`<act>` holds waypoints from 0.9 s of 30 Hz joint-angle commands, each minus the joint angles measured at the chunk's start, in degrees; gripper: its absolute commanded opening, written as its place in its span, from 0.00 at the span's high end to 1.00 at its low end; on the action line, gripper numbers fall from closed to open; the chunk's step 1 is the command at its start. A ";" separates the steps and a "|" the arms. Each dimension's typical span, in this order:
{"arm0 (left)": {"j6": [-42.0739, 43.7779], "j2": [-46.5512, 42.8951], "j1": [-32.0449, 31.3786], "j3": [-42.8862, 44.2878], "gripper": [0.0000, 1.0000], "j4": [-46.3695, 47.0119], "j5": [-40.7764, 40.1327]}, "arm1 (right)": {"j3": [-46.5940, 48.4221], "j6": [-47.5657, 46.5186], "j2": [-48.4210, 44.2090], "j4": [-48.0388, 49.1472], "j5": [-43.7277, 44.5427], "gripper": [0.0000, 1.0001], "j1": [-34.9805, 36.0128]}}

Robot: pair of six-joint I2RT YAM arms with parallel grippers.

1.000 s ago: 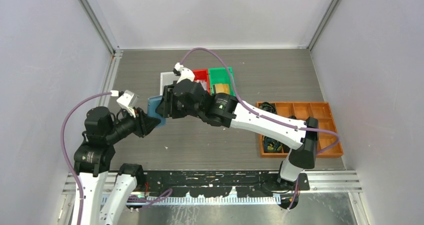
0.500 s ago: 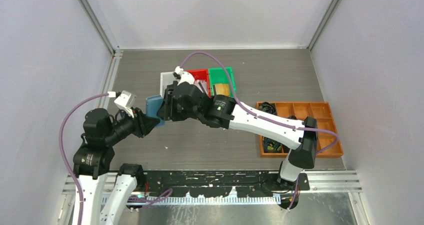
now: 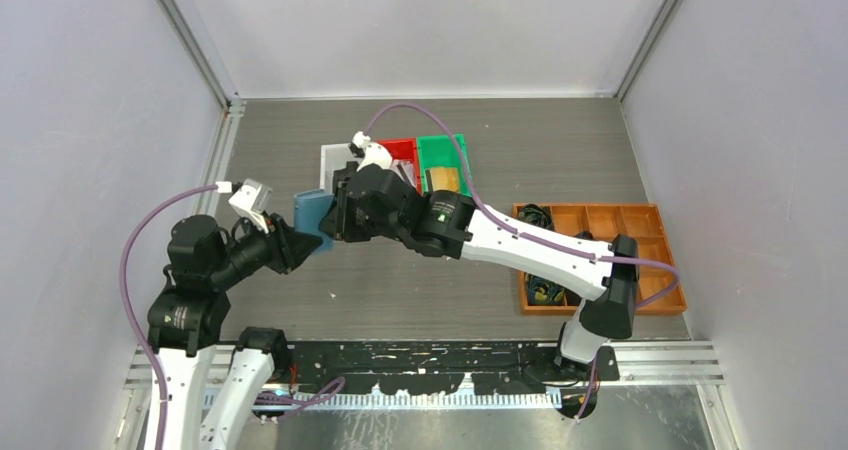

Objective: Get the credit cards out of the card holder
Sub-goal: Open the card holder.

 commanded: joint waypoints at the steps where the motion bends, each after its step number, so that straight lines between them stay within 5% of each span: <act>1: -1.84 -1.25 -0.04 1.58 1.00 8.45 2.58 | -2.36 -2.25 -3.02 -4.92 9.58 0.80 -1.93; 5: -2.04 -1.91 -0.04 0.65 1.00 9.88 1.30 | -4.96 -2.89 -4.89 -5.34 11.11 0.91 -2.11; 12: -4.20 -4.11 -0.04 -0.09 1.00 13.28 0.64 | -10.59 -3.89 -11.67 -5.72 10.08 0.92 -4.44; 13: -4.52 -3.79 -0.04 0.30 1.00 12.92 1.52 | -11.35 -4.44 -12.90 -5.32 9.14 0.85 -4.79; 15: -6.03 -2.92 -0.07 0.94 1.00 12.36 3.93 | -12.91 -6.16 -15.17 -3.90 5.37 0.49 -5.38; 16: -6.89 -2.36 -0.04 1.19 1.00 12.21 5.60 | -13.56 -7.06 -16.33 -2.59 2.88 0.39 -5.66; 21: -13.96 -0.23 -0.03 2.29 1.00 13.40 10.62 | -16.15 -8.78 -22.52 3.19 -19.13 0.20 -8.07; 27: -23.42 2.19 -0.06 3.05 1.00 18.69 16.08 | -22.07 -8.41 -28.95 12.24 -24.09 0.01 -8.11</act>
